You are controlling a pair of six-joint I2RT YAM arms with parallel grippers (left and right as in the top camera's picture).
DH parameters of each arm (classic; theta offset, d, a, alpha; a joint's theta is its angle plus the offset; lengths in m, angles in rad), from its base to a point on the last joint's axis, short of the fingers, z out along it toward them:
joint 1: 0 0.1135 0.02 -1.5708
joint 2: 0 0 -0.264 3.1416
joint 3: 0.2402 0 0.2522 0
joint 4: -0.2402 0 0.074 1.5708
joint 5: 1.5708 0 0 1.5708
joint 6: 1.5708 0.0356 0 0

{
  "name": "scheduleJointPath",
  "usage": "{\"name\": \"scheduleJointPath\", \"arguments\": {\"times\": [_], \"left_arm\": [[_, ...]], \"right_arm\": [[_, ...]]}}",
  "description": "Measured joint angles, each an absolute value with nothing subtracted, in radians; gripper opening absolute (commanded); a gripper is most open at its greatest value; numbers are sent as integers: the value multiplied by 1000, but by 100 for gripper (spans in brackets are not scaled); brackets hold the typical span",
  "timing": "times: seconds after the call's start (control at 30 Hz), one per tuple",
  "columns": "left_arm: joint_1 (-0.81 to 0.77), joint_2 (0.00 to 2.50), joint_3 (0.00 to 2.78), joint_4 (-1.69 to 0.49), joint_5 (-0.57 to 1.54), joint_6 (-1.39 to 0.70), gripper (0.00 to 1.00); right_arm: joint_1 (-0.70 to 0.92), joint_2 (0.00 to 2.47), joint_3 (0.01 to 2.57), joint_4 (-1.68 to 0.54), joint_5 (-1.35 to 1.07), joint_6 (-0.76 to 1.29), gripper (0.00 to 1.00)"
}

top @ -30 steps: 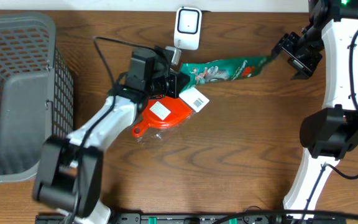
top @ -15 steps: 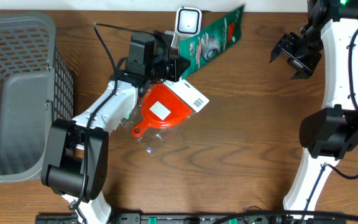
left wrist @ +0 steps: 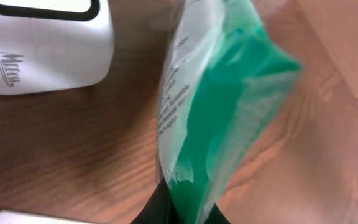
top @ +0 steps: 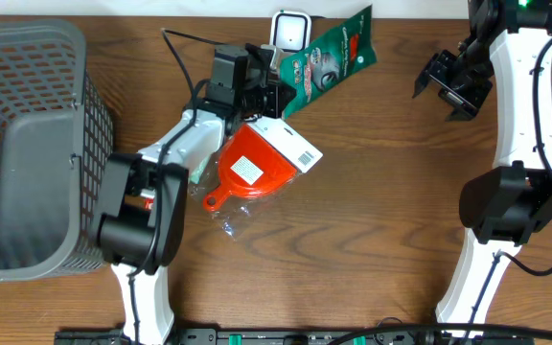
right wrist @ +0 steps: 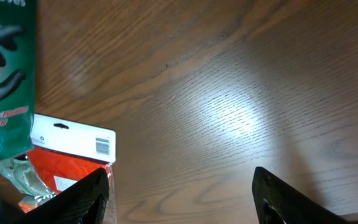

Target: Scan the item barcode

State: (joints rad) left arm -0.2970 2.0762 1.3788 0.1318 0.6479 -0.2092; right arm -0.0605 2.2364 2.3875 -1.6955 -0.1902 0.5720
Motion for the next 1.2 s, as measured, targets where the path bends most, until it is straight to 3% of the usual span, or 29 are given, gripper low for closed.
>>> {"name": "scheduleJointPath", "arguments": {"times": [0.63,1.2], "left_arm": [[-191,2107,1433,237,648,-230,7],[-206,2107,1435,293,665,-266,7]], "right_arm": [[8,2236,2387,-1695,-146,582,70],[45,2236,2387,-1695,-57,618,70]]}}
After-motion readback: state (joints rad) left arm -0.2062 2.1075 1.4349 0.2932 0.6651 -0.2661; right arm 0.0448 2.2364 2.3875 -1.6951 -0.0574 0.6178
